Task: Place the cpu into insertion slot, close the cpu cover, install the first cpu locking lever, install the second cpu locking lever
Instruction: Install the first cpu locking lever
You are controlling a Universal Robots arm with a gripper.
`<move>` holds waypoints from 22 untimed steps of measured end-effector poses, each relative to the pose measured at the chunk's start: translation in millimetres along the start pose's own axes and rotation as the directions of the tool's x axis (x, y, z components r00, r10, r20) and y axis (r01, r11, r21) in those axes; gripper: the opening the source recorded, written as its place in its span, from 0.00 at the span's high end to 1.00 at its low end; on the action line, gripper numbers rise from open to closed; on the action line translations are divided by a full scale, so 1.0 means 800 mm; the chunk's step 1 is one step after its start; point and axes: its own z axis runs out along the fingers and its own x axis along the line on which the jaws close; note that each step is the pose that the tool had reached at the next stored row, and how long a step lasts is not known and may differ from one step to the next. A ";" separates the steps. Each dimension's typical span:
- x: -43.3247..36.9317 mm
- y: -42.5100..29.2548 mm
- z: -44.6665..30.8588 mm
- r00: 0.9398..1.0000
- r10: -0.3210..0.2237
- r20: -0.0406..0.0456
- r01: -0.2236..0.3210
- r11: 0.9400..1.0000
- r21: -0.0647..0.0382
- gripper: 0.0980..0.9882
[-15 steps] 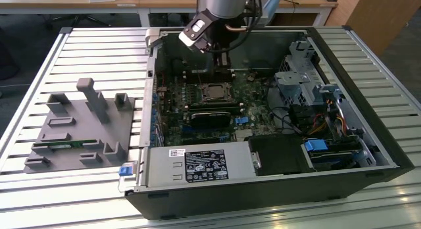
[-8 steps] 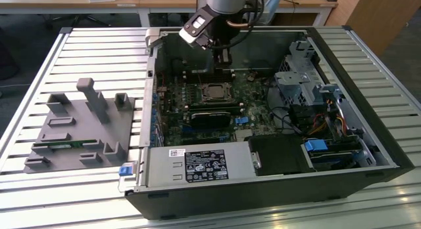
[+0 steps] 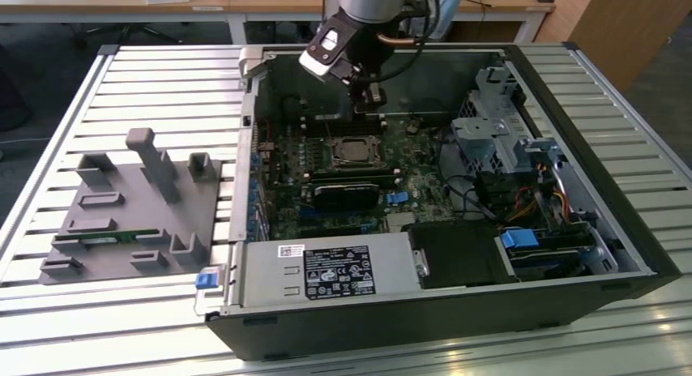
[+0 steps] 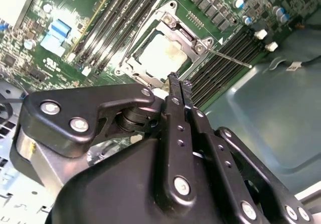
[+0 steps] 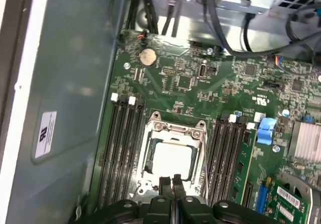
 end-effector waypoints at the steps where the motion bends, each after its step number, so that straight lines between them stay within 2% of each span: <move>1: 0.000 0.0000 0.0000 1.000 -0.008 0.000 0.008 1.000 0.000 0.94; 5: 0.000 0.0000 0.0000 0.999 -0.054 0.000 0.054 0.999 0.002 0.94; 10: 0.000 0.0000 0.0000 0.992 -0.125 0.000 0.125 0.992 0.005 0.94; 15: 0.000 0.0000 0.0001 0.982 -0.191 -0.001 0.191 0.981 0.008 0.94; 22: 0.000 0.0000 0.0001 0.962 -0.273 -0.002 0.273 0.962 0.012 0.94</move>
